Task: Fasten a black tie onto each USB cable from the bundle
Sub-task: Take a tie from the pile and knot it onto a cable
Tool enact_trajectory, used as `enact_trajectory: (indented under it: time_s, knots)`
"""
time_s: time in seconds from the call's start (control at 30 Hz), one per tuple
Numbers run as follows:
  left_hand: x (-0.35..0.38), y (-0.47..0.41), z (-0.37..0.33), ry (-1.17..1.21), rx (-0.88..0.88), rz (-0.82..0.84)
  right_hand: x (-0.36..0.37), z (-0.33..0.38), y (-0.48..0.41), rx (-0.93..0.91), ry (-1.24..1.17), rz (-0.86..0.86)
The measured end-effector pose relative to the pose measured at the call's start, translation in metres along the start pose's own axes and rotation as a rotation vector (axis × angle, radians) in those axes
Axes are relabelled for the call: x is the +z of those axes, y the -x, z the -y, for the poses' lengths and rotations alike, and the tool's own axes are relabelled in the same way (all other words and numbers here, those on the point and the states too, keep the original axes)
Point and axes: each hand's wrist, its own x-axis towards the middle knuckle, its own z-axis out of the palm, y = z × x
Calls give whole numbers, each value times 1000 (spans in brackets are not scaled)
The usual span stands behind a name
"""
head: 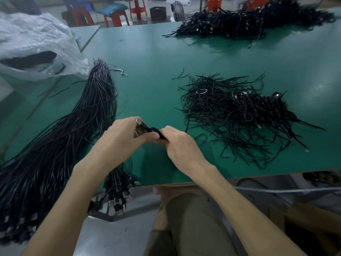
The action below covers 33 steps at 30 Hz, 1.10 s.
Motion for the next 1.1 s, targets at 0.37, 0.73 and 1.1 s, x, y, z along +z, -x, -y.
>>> enact_trajectory:
  time_s: [0.37, 0.73, 1.1]
  knots:
    - [4, -36, 0, -62, 152, 389, -28, 5, -33, -127, 512, 196]
    - [32, -62, -6, 408, 111, 281, -46, -17, -63, -126, 571, 57]
    - [57, -88, 36, 722, -176, -108, -41, -40, -34, -50, 621, -417]
